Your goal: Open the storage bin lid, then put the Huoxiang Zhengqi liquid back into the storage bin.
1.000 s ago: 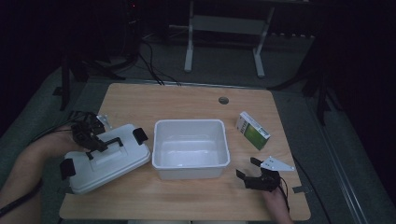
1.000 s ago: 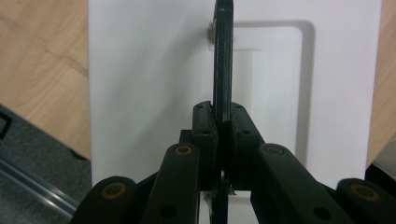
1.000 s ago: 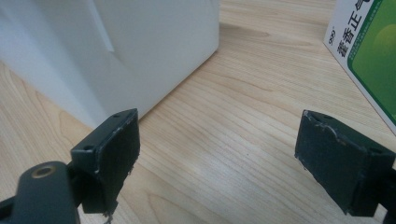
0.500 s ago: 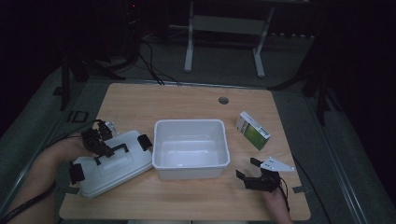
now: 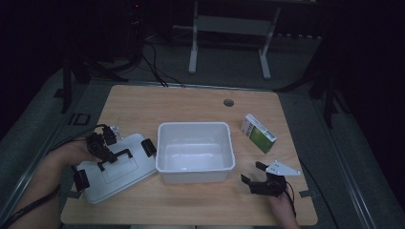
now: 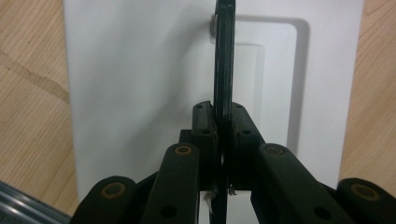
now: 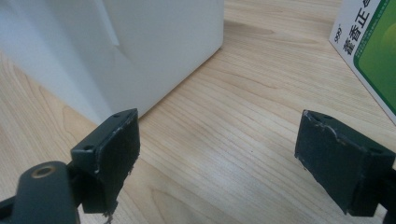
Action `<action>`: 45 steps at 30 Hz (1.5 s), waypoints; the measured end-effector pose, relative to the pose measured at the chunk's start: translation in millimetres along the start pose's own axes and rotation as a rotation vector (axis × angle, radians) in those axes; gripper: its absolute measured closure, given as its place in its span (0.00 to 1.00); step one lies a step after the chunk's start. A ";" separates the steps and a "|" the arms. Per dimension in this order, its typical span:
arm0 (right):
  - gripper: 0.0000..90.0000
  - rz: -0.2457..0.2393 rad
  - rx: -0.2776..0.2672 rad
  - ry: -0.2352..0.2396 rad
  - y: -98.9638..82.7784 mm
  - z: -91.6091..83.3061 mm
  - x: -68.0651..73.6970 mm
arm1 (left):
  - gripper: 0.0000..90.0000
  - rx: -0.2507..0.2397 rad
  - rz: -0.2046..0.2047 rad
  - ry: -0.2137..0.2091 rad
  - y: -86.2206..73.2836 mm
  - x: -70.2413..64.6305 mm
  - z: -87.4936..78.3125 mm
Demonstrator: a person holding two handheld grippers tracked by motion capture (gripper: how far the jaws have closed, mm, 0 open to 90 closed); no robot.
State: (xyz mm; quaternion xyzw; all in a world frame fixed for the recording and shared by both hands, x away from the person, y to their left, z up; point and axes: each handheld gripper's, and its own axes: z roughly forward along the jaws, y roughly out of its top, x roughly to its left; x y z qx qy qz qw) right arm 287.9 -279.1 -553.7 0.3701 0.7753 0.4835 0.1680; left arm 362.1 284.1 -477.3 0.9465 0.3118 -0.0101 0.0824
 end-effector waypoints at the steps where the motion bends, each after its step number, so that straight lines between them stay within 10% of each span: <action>1: 0.15 -0.001 0.002 0.000 0.1 -0.1 0.1 | 0.90 -0.001 -0.007 0.008 0.6 0.0 -0.9; 13: 0.15 -0.004 0.004 -0.009 1.3 -2.2 0.2 | 0.57 -0.009 -0.025 0.034 6.7 -1.6 -18.9; 29: 0.16 -0.046 0.024 -0.027 3.1 -9.1 2.0 | 0.54 0.019 0.005 0.033 10.7 -11.4 -24.2; 45: 0.13 0.058 -0.074 -0.028 28.2 -43.2 -19.3 | 0.54 0.009 0.042 0.015 18.8 -23.2 -31.6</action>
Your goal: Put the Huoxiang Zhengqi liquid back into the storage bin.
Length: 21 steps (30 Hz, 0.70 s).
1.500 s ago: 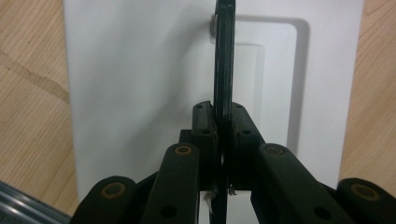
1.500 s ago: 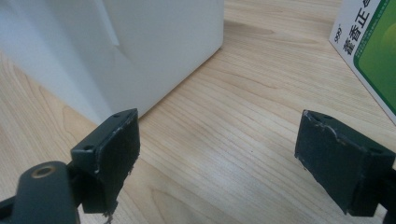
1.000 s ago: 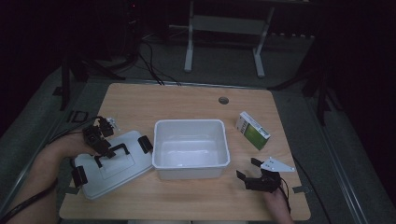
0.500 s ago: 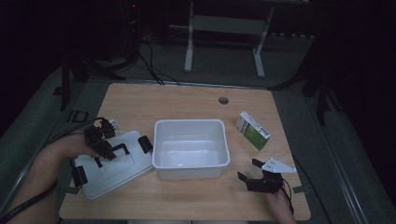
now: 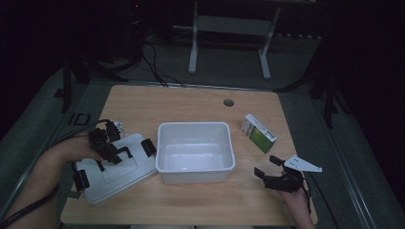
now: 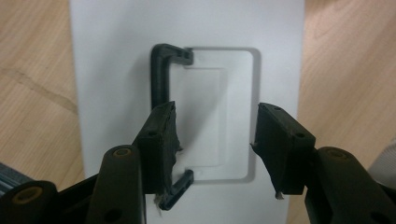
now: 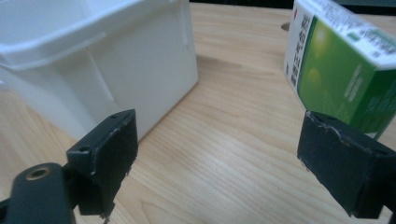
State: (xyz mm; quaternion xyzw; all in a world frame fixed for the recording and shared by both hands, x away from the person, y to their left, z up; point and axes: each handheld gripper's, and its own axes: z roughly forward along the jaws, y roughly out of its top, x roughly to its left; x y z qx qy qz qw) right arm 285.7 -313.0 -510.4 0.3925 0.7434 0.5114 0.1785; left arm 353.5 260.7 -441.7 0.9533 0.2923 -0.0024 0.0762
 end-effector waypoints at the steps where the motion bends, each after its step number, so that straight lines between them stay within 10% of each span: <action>1: 0.13 0.004 -0.004 -0.006 2.4 -1.8 -1.5 | 0.54 -0.003 -0.001 -0.003 0.6 0.1 0.2; 21: 0.18 -0.020 0.093 -0.116 60.3 4.9 -56.6 | 0.54 -0.006 0.004 -0.035 3.3 -3.5 7.9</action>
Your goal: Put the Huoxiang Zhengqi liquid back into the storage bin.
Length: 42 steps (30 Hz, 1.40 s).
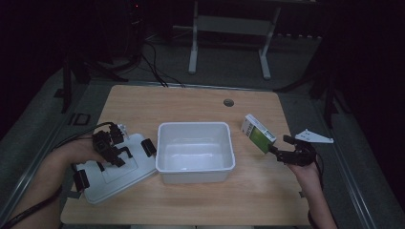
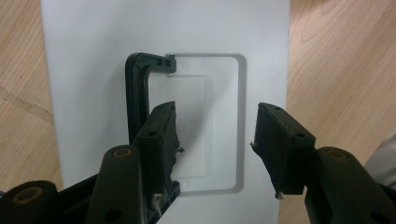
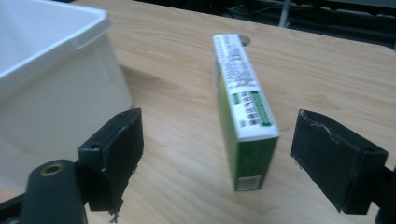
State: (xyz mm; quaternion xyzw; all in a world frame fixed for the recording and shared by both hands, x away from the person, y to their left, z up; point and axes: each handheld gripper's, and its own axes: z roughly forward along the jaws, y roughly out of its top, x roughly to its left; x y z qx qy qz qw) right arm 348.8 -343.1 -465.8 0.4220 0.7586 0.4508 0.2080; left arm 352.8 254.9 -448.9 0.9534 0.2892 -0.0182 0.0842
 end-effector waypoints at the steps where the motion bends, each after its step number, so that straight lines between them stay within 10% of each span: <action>1: 0.18 -0.005 0.007 -0.005 2.1 1.4 -1.8 | 0.54 0.004 -0.004 -0.002 -0.1 0.2 0.6; 12: 0.24 0.003 0.075 -0.011 21.1 19.1 -23.5 | 0.54 0.020 -0.009 -0.016 -1.2 0.7 6.3; 42: 0.45 -0.122 0.487 0.053 50.2 68.7 -33.5 | 0.54 0.031 -0.006 -0.020 2.3 -1.2 8.4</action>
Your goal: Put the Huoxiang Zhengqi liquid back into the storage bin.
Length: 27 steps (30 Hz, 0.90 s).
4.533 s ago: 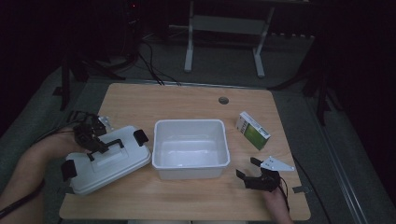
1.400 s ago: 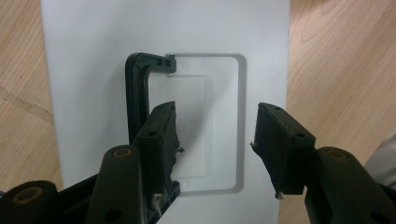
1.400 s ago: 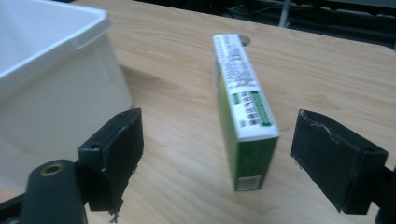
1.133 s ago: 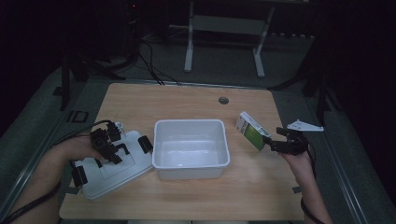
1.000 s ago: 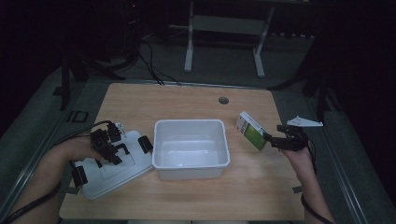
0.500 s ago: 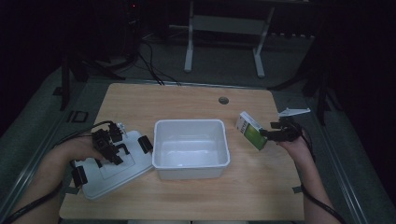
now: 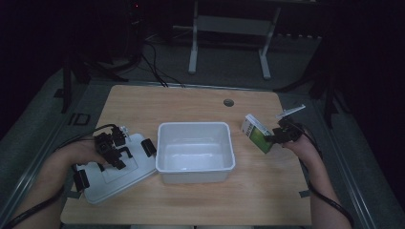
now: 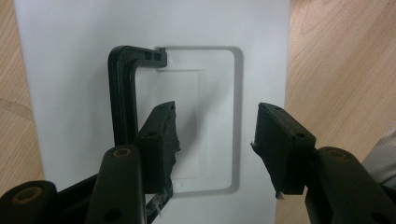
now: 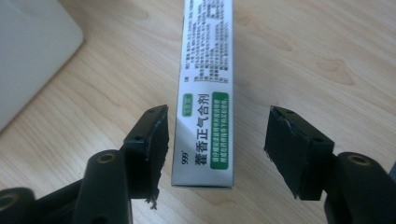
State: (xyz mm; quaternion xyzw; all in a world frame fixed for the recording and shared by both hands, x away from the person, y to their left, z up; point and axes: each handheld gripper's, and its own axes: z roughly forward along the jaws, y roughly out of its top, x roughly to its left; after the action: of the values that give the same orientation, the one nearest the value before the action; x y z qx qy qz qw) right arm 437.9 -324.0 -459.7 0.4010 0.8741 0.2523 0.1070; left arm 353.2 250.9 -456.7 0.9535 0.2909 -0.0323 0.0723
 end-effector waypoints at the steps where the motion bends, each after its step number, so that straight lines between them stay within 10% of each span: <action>1: 0.46 -0.002 0.016 0.004 1.7 1.5 0.7 | 0.54 0.000 0.000 0.000 0.0 -0.3 -0.1; 12: 0.57 -0.030 0.191 0.000 18.0 15.6 4.2 | 0.54 0.008 0.002 -0.009 1.7 -1.5 1.4; 27: 0.70 -0.030 0.237 -0.020 19.8 27.0 6.5 | 0.54 0.010 0.004 -0.003 2.7 -2.3 0.6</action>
State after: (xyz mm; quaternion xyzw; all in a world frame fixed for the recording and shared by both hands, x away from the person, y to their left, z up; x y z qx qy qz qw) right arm 457.0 -298.5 -472.1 0.4002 0.9026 0.1414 0.0712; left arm 352.8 247.3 -456.7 0.9544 0.2885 -0.0351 0.0681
